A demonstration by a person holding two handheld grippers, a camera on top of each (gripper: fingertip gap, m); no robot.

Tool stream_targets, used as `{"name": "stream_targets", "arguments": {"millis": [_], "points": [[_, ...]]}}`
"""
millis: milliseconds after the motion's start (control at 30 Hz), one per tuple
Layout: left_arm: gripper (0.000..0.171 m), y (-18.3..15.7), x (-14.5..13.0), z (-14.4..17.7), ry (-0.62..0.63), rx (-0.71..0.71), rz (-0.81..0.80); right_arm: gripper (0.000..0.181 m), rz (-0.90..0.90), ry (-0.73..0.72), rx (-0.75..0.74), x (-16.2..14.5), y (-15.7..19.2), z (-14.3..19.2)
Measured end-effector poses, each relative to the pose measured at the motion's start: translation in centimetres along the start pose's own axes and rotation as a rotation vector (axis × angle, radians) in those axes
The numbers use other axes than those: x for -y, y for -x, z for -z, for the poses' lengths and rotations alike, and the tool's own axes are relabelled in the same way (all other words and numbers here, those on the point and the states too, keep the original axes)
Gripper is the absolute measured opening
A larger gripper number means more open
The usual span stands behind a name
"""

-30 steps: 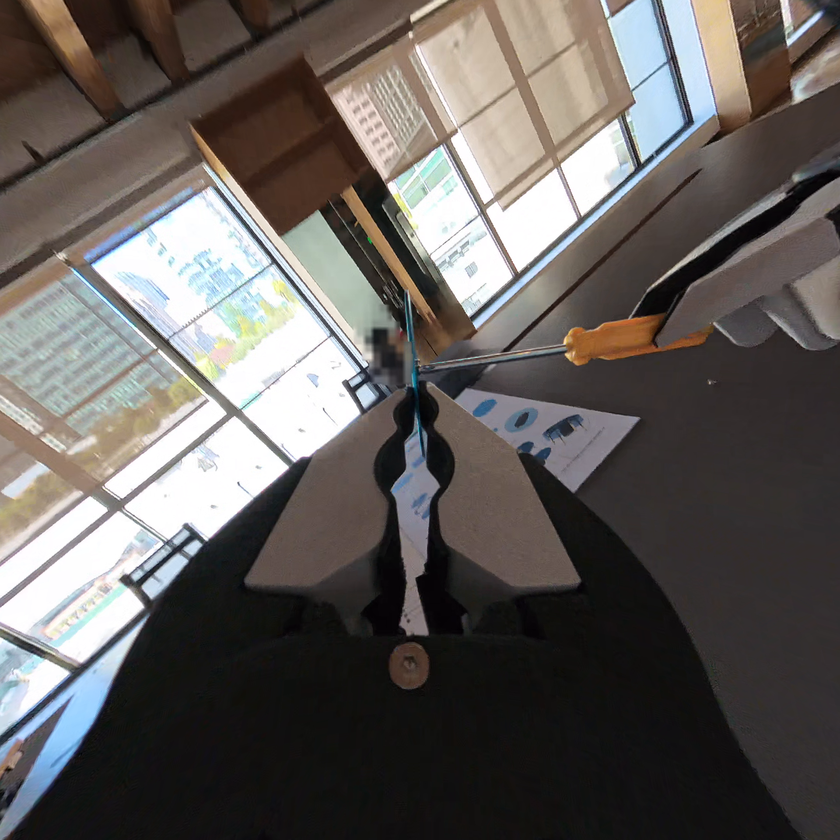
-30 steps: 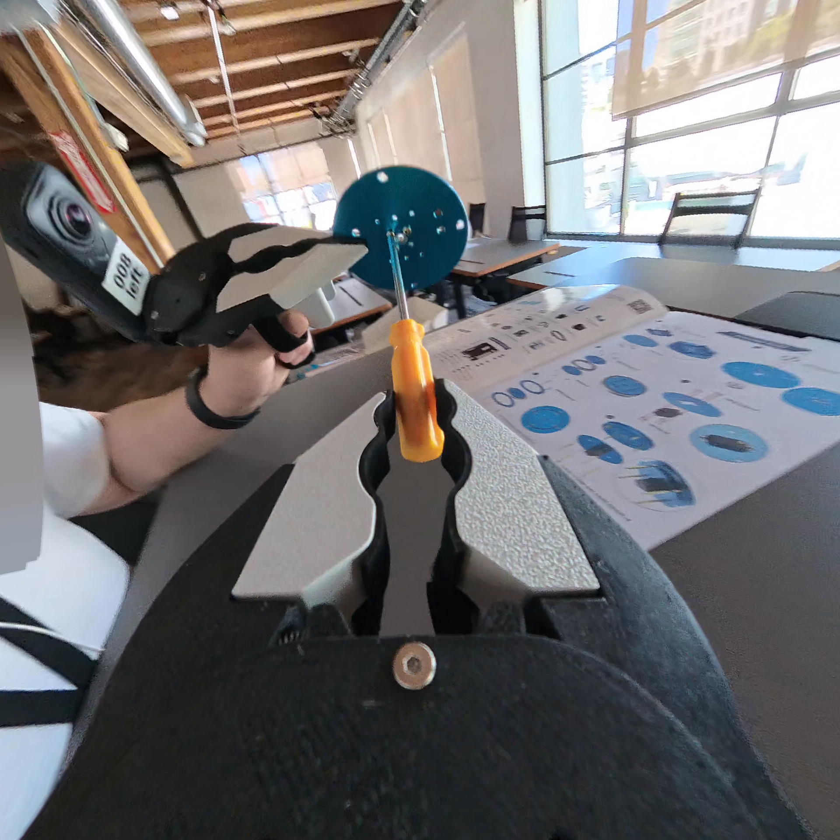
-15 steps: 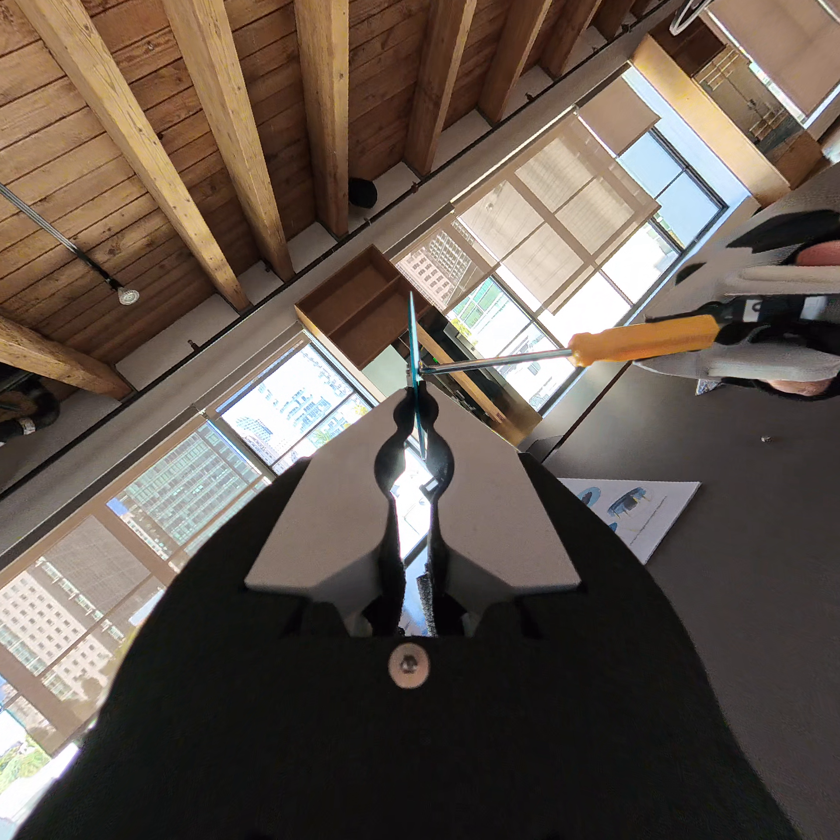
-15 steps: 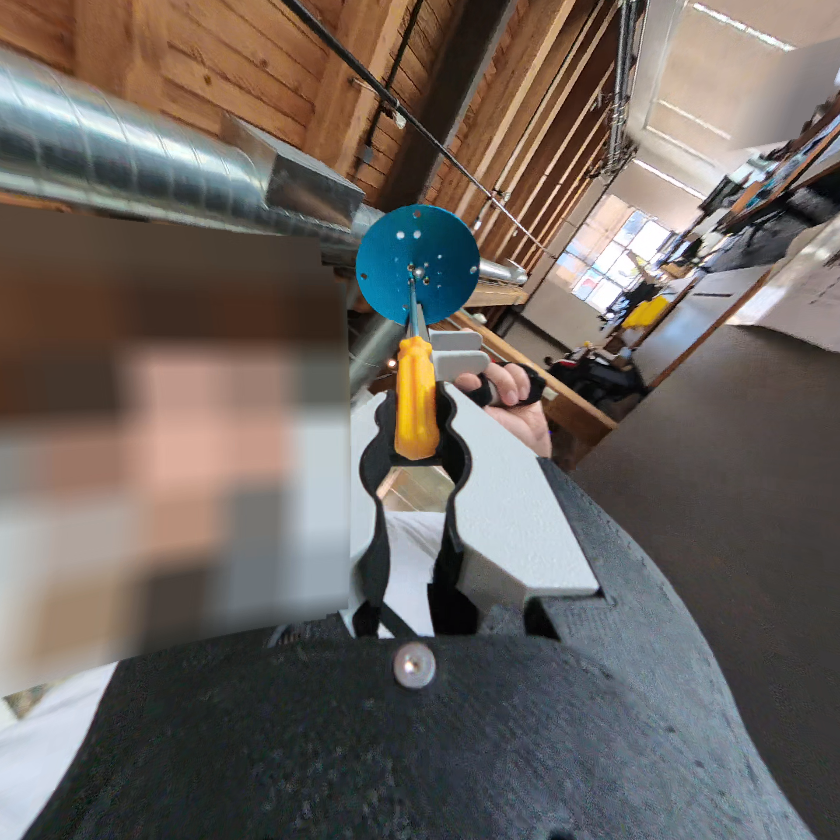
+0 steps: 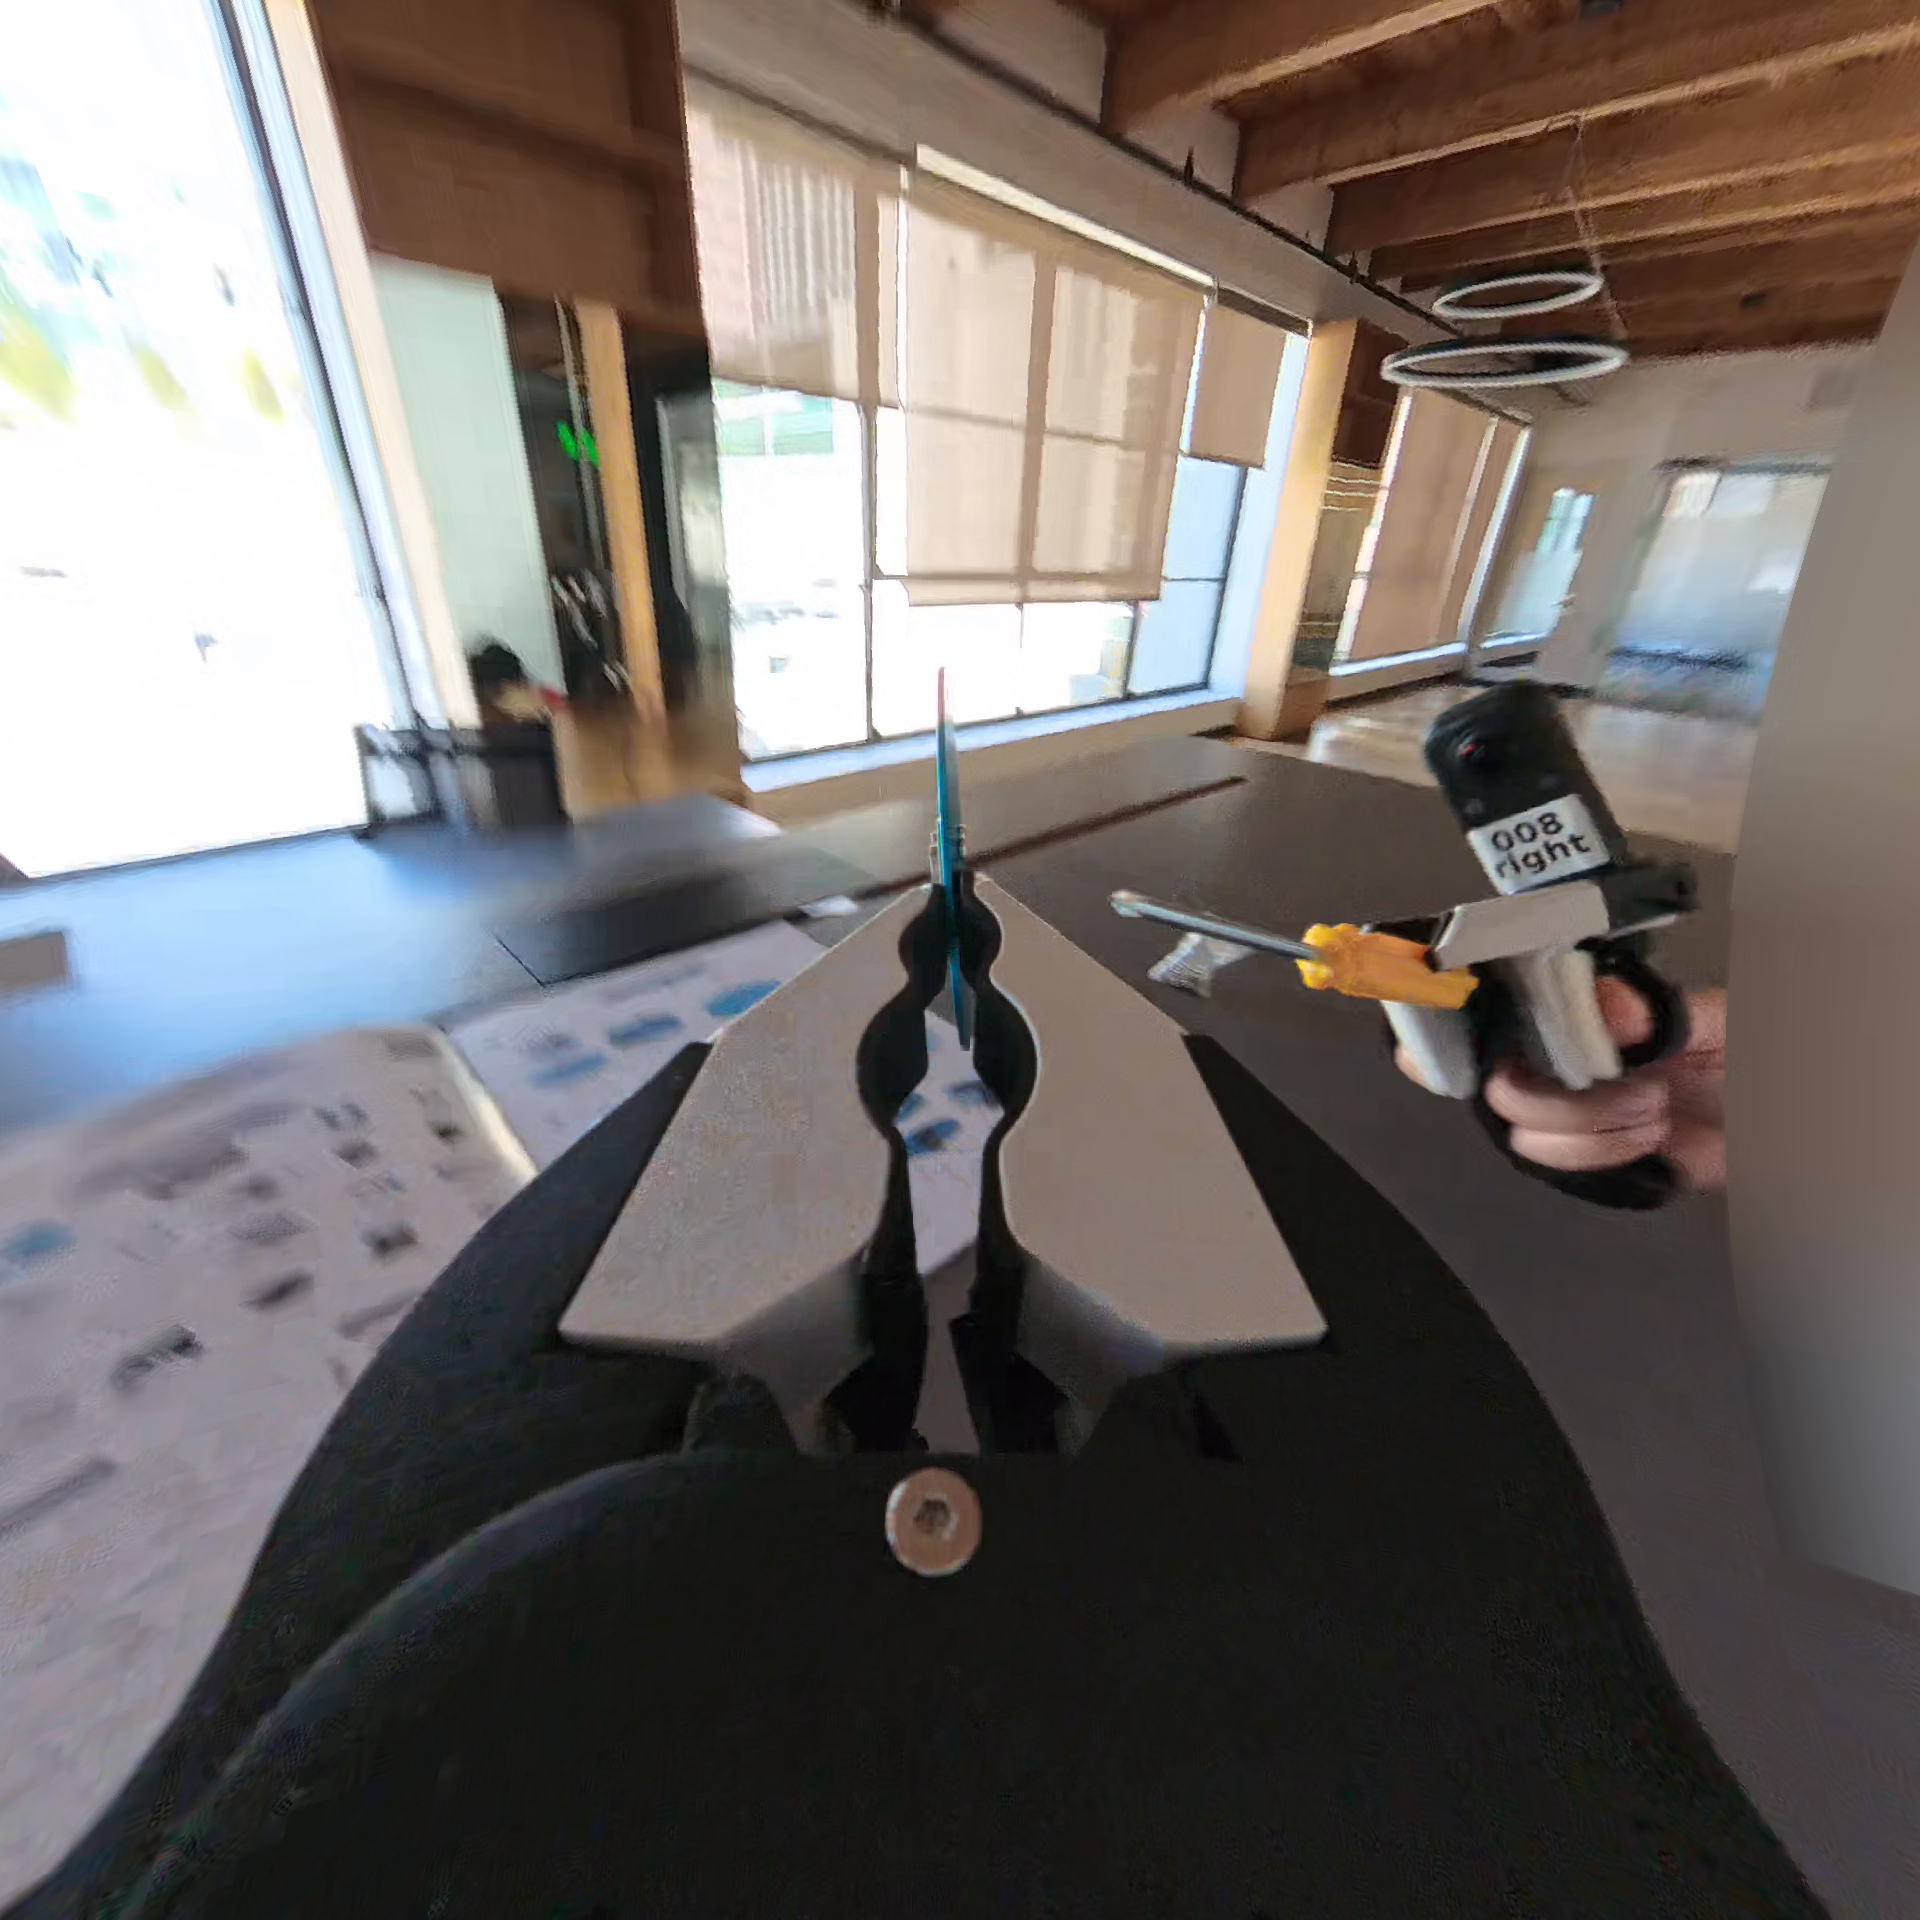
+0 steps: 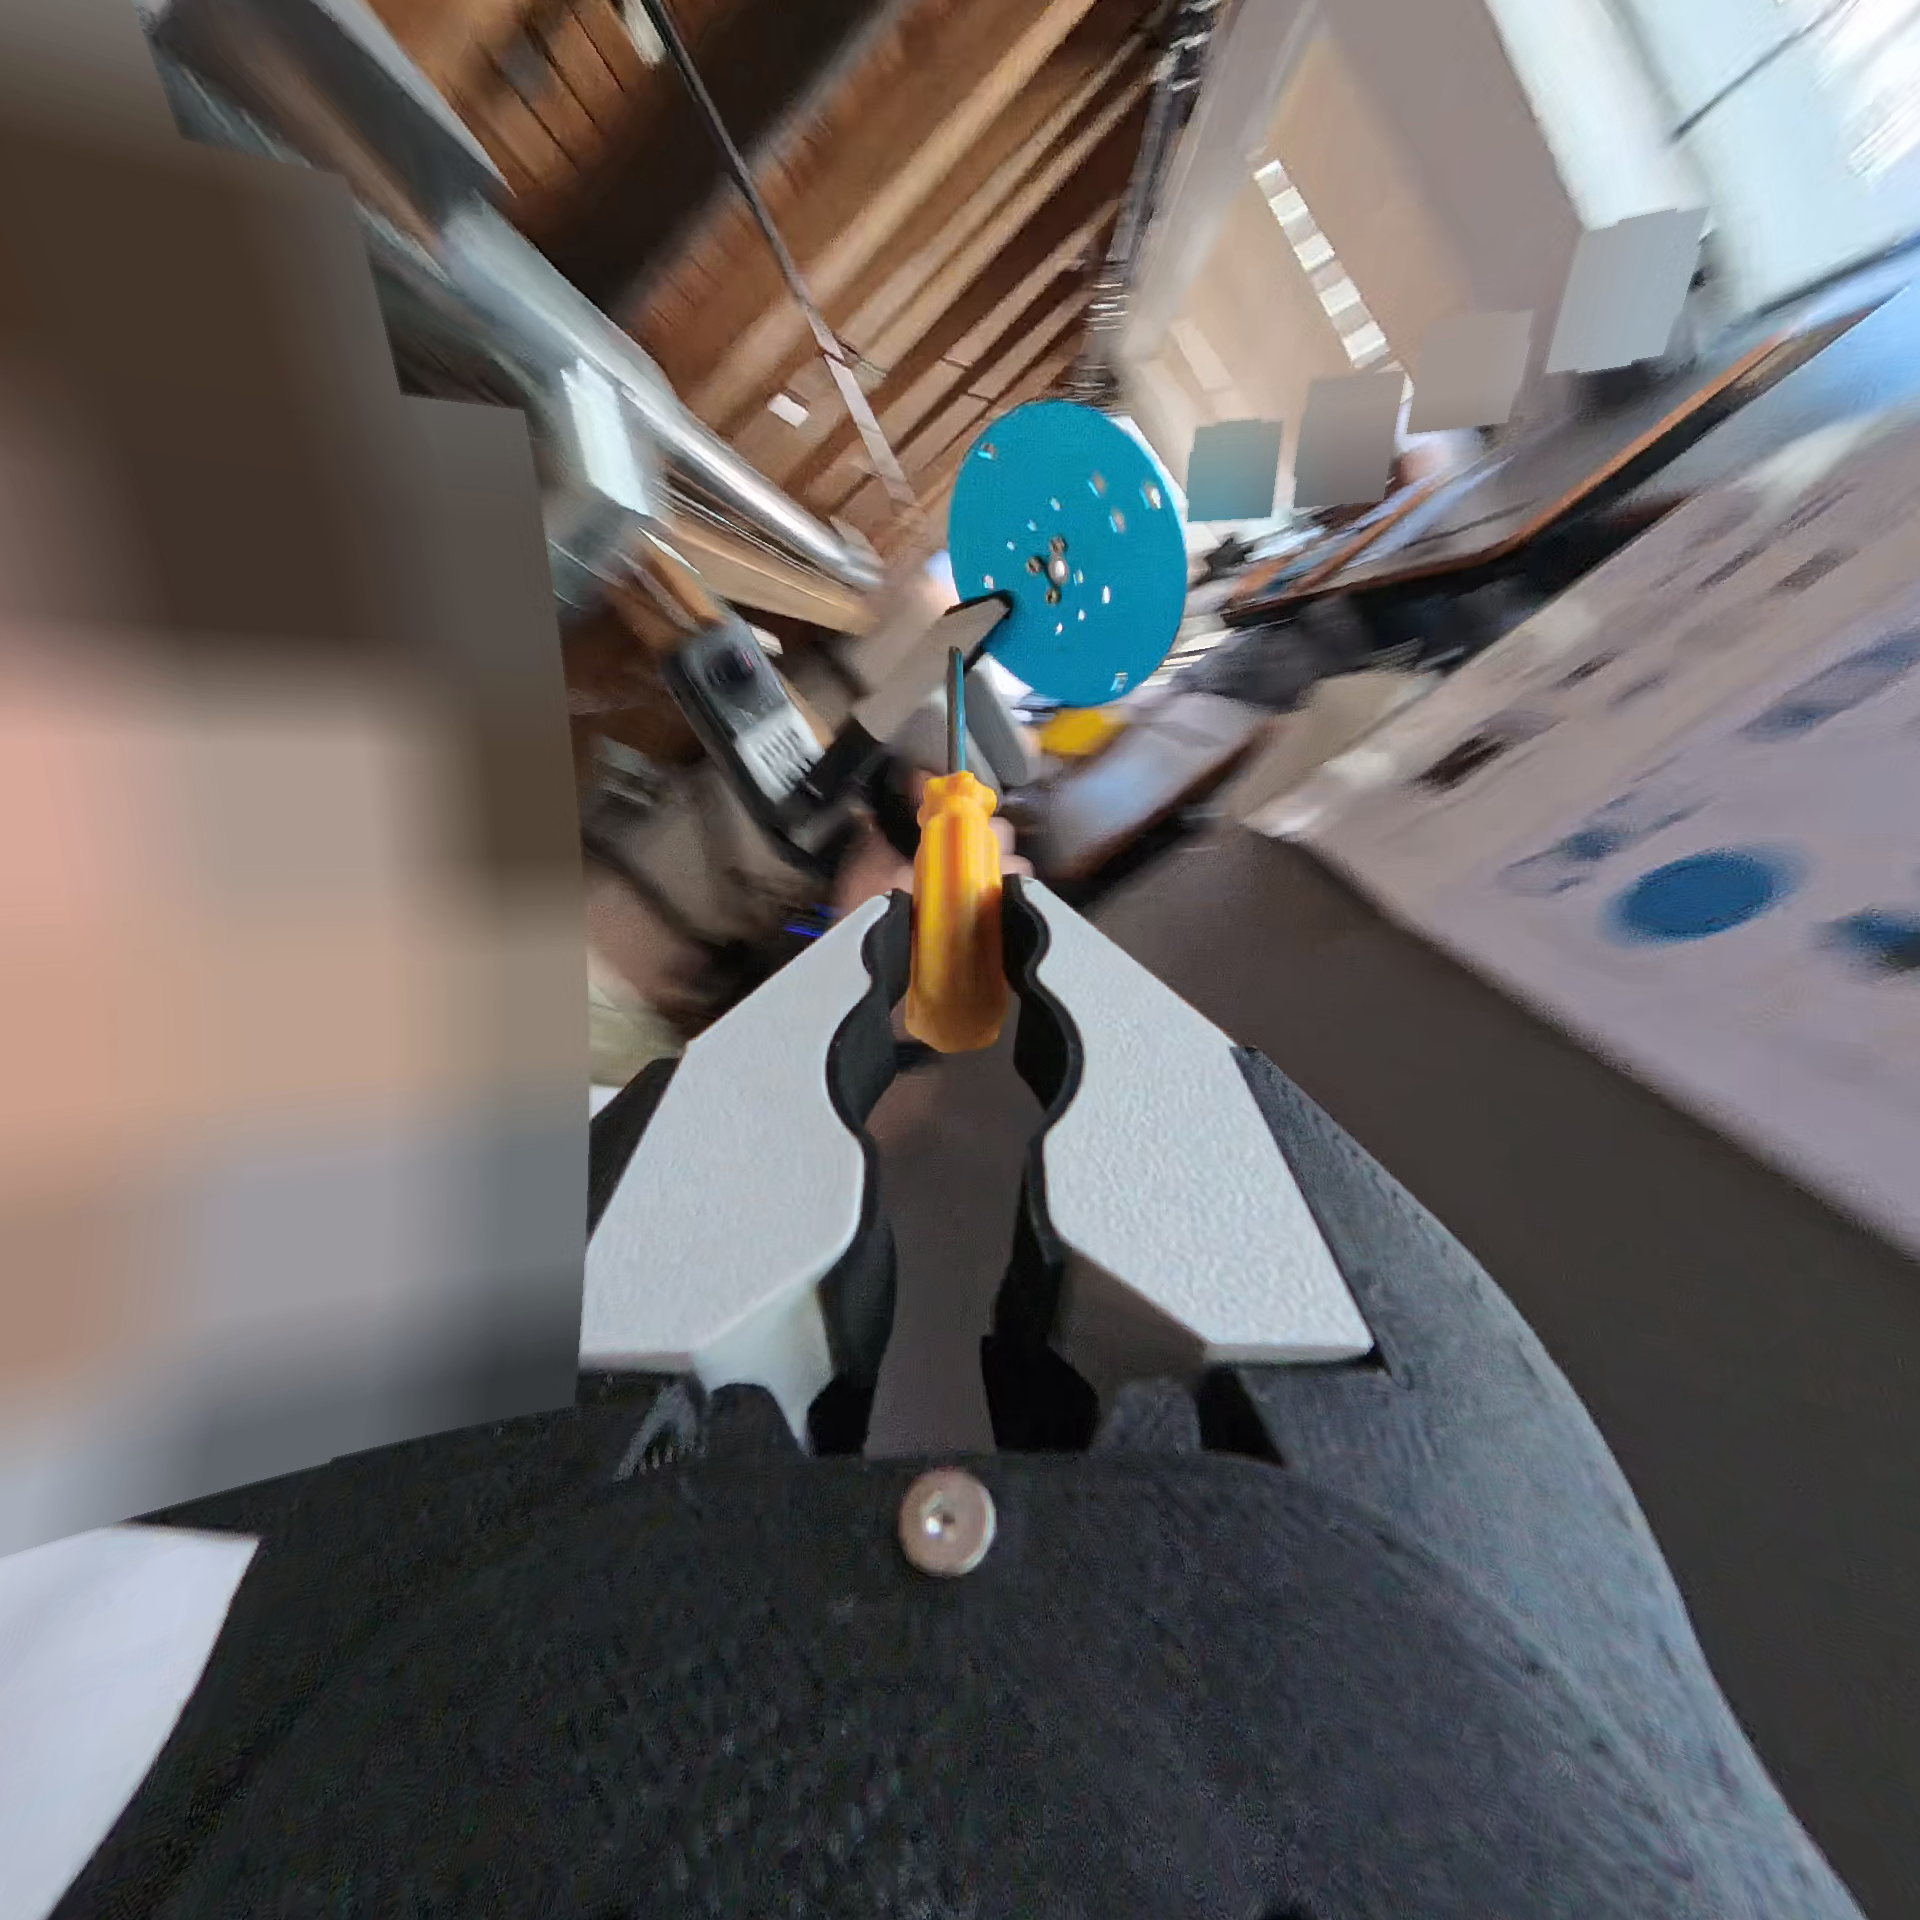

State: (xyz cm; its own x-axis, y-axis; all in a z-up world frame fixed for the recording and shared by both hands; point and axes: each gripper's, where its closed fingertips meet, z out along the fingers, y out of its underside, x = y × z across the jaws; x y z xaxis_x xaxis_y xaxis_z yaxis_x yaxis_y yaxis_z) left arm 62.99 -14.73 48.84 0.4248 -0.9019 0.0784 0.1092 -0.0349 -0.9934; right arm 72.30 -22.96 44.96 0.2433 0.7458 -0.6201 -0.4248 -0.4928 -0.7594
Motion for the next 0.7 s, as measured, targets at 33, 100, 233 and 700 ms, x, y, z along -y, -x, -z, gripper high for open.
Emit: {"name": "stream_targets", "arguments": {"millis": [33, 100, 233, 700], "points": [[0.0, 0.4, -0.8, -0.3, 0.039, -0.032, 0.11, 0.016, 0.184, 0.031, -0.105, 0.1, -0.5, 0.3], [0.0, 0.8, -2.0, -0.7, 0.08, -0.083, 0.283, 0.016, 0.568, 0.114, -0.334, 0.5, -1.7, 1.1], [0.0, 1.0, -4.3, -1.4, 0.177, -0.123, 0.423, 0.016, 1.06, 0.307, -0.534, -0.2, -2.0, 1.7], [0.0, -0.2, -7.9, -2.3, 0.353, -0.148, 0.403, 0.016, 0.963, 0.773, -0.67, 0.0, -6.3, 17.9]]}}
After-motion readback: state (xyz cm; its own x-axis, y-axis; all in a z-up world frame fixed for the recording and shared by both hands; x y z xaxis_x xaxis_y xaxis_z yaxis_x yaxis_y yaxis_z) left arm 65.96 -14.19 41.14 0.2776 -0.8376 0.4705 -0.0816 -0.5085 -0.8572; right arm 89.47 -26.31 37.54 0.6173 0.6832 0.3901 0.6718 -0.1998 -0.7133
